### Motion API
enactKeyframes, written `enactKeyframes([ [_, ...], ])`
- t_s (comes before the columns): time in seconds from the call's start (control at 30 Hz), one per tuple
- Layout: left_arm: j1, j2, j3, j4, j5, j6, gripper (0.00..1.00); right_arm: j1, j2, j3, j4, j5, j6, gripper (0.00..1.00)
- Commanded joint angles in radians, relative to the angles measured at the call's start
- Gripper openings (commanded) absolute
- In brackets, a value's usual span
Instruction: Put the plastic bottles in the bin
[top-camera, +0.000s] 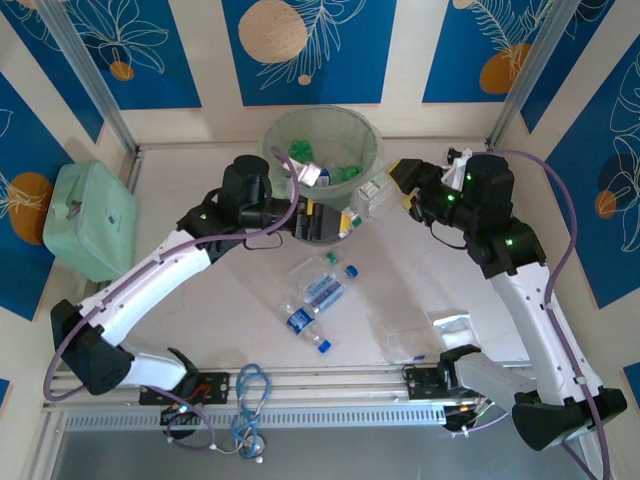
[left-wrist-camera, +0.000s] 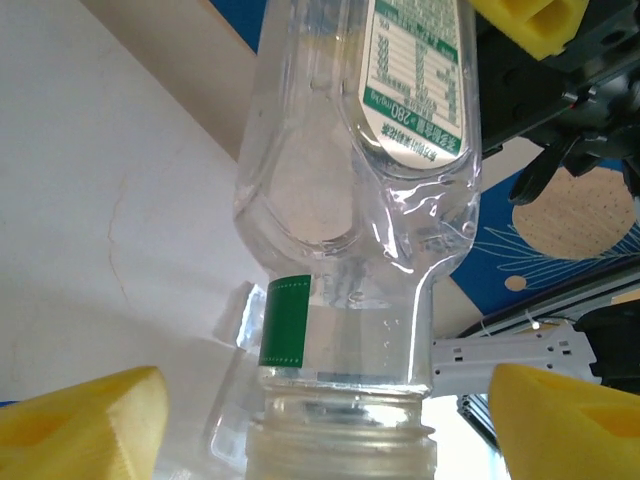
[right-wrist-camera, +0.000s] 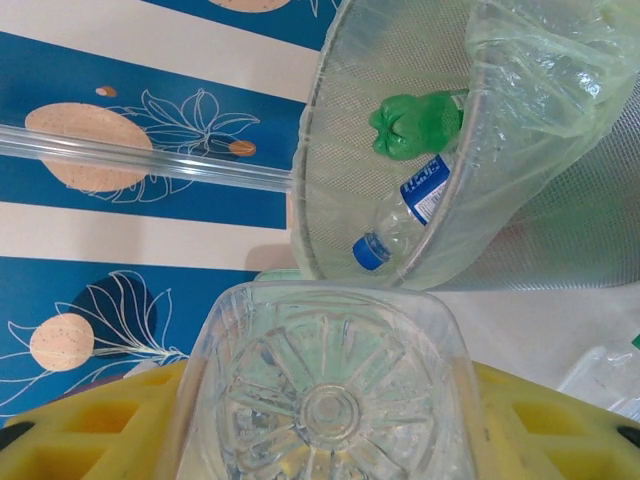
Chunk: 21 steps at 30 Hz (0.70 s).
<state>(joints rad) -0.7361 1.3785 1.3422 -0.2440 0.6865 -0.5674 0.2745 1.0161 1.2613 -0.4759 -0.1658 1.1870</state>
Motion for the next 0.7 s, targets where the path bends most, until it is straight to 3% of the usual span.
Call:
enactKeyframes([
  [0.0, -0.019, 0.01, 0.038, -0.004, -0.001, 0.03, 0.76, 0.006, 0.008, 0.027, 0.035, -0.024, 0.017, 0.51],
  [0.27, -0.027, 0.01, 0.04, -0.004, -0.008, 0.039, 0.48, 0.023, 0.018, 0.022, 0.042, -0.014, 0.024, 0.51],
  [0.47, -0.026, 0.0, 0.049, -0.03, -0.062, 0.061, 0.4, 0.023, 0.021, 0.023, 0.04, -0.009, 0.023, 0.51],
  [0.53, -0.025, -0.006, 0.053, -0.038, -0.09, 0.071, 0.39, 0.023, 0.022, 0.031, 0.023, -0.001, 0.015, 0.59],
  [0.6, -0.025, -0.011, 0.066, -0.061, -0.135, 0.084, 0.38, 0.021, 0.022, 0.057, -0.034, 0.031, -0.012, 0.78],
  [0.67, -0.024, -0.014, 0.095, -0.104, -0.212, 0.1, 0.38, 0.004, 0.024, 0.096, -0.123, 0.074, -0.047, 0.88],
])
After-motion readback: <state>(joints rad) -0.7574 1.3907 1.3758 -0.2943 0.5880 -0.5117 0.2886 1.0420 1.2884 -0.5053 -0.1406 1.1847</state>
